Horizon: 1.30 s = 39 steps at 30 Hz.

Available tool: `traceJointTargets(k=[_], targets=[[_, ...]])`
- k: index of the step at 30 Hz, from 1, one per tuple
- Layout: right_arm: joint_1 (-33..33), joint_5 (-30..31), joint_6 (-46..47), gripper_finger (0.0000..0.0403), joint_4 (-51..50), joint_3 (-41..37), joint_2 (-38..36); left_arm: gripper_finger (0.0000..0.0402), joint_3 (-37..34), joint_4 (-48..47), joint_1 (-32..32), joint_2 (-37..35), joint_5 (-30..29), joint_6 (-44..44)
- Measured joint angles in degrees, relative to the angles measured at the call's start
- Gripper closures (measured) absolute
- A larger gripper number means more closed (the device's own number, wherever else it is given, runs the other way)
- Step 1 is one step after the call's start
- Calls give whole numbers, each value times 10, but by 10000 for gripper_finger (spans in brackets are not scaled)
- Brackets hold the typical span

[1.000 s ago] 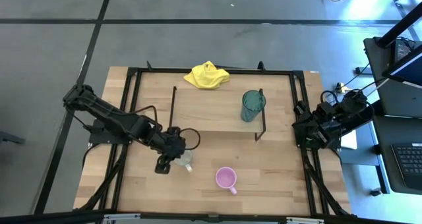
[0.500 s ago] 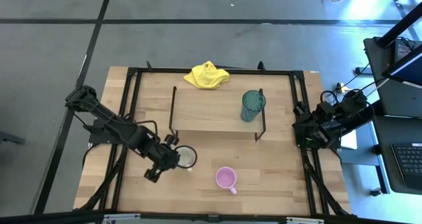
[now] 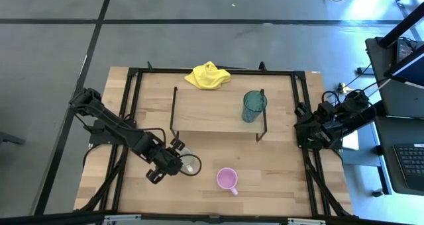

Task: Stack small to large cups/mugs on shelf
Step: Put the red mug on the shelf

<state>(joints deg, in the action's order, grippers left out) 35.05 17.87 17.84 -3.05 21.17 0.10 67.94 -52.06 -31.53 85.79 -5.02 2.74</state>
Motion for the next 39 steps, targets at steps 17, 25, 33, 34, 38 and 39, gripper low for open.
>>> traceJointTargets(k=[17,25,33,34,38,39], targets=[[0,0,1,373,1,0,0,271,0,2,14,46,-25,-31],[0,0,1,373,-1,0,0,271,-27,1,17,47,-29,-44],[0,-15,1,373,-1,0,0,282,-35,2,17,47,-30,-56],[0,-16,1,373,-1,0,0,290,-35,2,17,47,-31,-54],[0,-15,1,373,-1,0,0,337,-35,2,17,47,-32,-53],[0,-15,1,373,-1,0,0,352,-35,2,17,47,-32,-53]])
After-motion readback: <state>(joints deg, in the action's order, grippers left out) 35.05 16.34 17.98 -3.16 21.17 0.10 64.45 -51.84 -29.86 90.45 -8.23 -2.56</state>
